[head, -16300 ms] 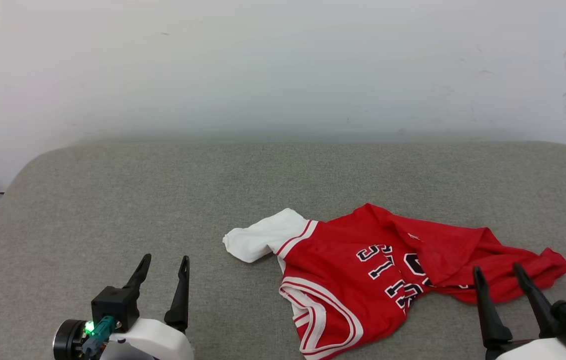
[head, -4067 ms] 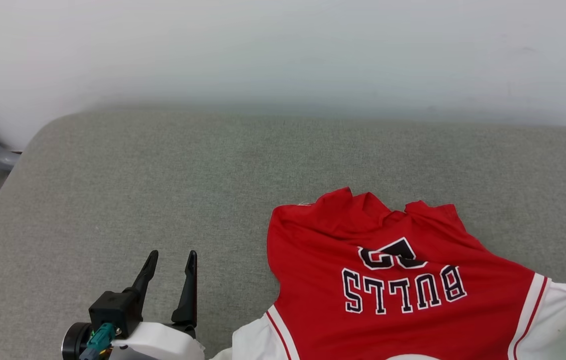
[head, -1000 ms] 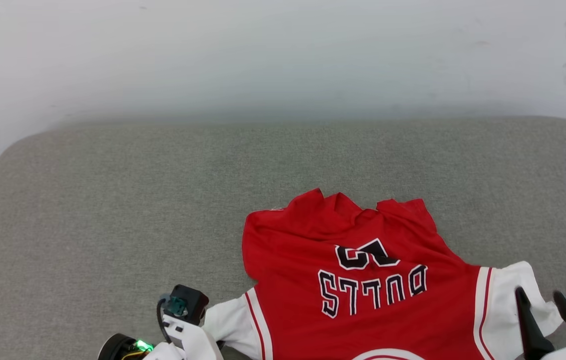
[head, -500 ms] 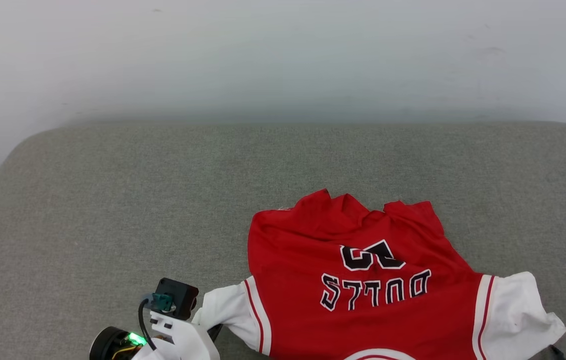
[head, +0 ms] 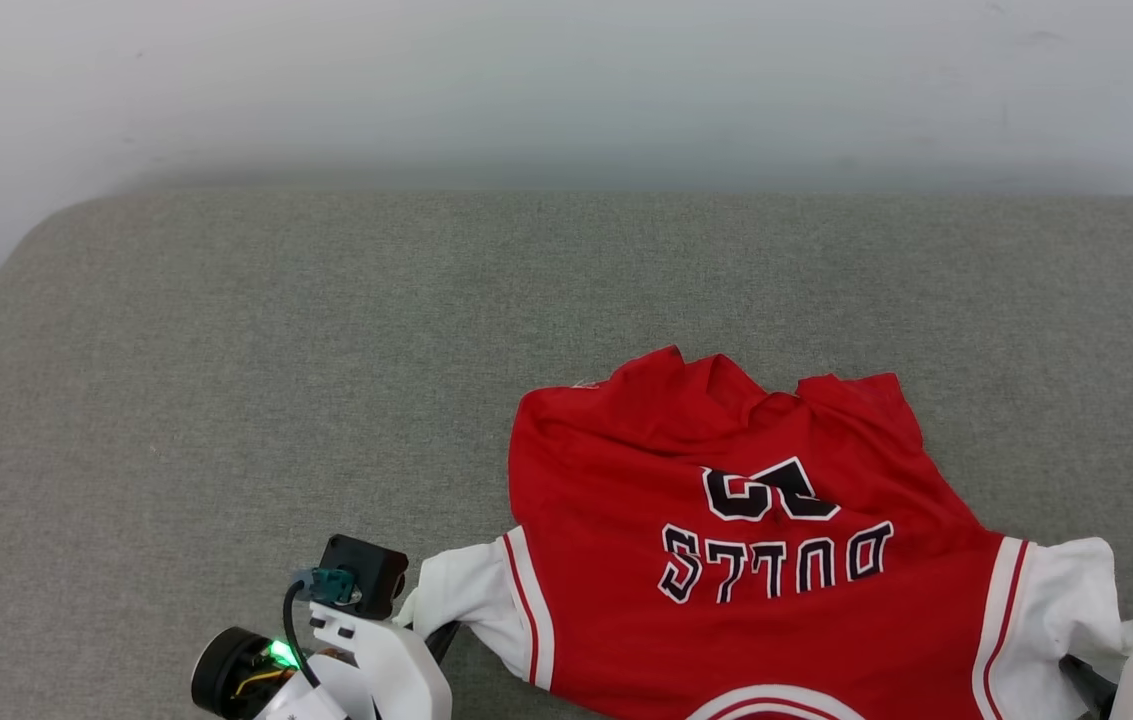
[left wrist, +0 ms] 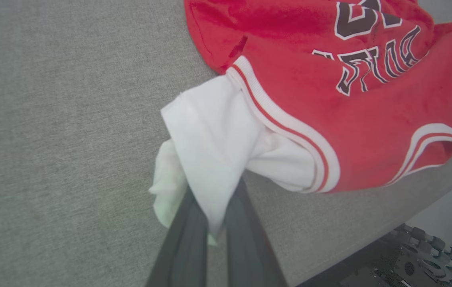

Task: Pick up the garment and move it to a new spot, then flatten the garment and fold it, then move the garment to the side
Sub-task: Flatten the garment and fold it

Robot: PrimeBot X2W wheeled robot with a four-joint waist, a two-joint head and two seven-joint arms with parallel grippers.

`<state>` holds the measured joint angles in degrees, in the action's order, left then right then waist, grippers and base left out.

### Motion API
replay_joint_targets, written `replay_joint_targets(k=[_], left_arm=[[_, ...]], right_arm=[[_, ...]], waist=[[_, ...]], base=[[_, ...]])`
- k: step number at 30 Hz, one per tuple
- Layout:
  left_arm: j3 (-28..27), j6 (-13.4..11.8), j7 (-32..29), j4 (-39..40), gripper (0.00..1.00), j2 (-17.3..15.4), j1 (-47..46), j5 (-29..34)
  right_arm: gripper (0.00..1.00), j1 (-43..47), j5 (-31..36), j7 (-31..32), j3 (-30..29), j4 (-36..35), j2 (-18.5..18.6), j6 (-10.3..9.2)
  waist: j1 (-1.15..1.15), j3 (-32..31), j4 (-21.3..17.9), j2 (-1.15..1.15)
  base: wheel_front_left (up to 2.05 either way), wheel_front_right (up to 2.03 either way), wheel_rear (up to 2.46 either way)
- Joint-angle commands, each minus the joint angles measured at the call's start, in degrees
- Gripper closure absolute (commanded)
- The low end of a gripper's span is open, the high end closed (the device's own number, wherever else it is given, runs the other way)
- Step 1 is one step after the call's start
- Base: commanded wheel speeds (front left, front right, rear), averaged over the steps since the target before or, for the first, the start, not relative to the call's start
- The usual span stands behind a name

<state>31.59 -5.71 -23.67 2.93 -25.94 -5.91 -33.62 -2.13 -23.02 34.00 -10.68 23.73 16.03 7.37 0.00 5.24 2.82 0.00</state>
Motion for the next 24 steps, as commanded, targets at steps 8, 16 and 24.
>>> replay_joint_targets(k=[8,16,24], left_arm=[[-0.07,-0.28,0.74,-0.51,1.0,0.42,0.79,-0.88],[-0.46,-0.81,1.99,1.84,1.0,-0.68,1.93,-0.36],[-4.74,-2.02,4.95,6.12,1.0,-1.93,-2.38,0.12]], right_arm=[[1.0,0.26,-2.66,-0.11,3.85,2.42,0.78,0.17],[1.0,3.15,-1.9,-3.45,2.2,-8.71,3.87,0.1],[1.0,1.67,2.55,-4.04,-2.03,-25.42,1.95,0.1]], waist=[[0.0,-1.59,-0.13,0.0],[0.0,-6.0,-0.23,0.0],[0.0,-7.55,-0.9,0.0]], base=[[0.0,0.0,0.0],[0.0,0.0,0.0],[0.0,0.0,0.0]])
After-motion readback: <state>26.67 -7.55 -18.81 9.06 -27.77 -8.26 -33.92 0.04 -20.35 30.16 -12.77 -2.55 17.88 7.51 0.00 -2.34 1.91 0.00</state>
